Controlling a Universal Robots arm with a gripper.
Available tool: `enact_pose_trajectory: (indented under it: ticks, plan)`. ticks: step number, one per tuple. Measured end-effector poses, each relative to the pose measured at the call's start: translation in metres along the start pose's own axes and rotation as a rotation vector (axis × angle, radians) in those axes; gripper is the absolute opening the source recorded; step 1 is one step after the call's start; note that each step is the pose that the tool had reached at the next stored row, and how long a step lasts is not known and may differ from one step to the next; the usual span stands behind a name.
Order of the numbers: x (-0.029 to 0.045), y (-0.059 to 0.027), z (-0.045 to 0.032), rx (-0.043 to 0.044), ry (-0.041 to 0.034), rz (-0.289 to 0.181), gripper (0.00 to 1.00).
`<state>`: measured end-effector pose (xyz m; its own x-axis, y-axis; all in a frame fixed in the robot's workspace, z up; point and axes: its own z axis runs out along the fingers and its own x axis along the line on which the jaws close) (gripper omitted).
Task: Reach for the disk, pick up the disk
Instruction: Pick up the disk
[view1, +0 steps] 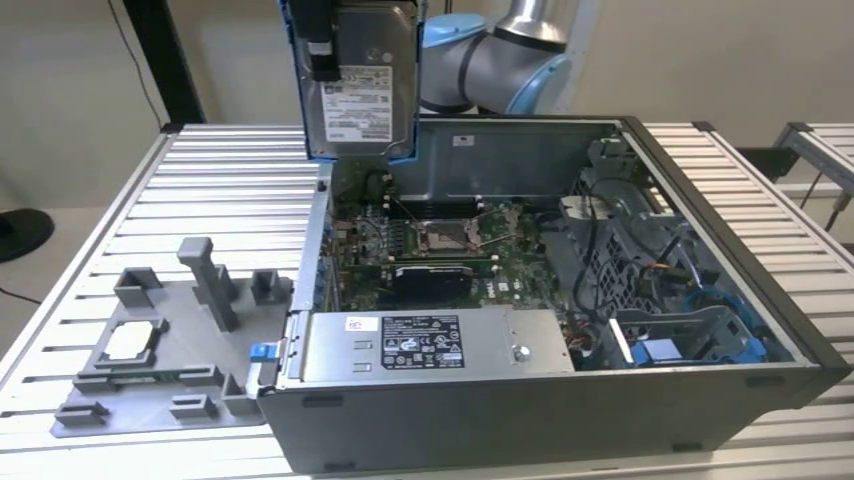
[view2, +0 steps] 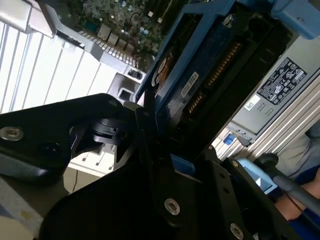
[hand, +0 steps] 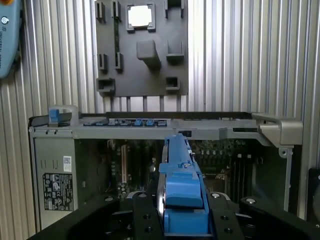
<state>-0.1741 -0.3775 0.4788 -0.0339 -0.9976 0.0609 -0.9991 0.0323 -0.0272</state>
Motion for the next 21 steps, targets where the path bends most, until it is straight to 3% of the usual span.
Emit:
enact_pose_trajectory:
  ticks: [21]
  plan:
    - [-0.0025, -0.0720, 0.0018, 0.0000, 0.0000, 0.000, 0.00]
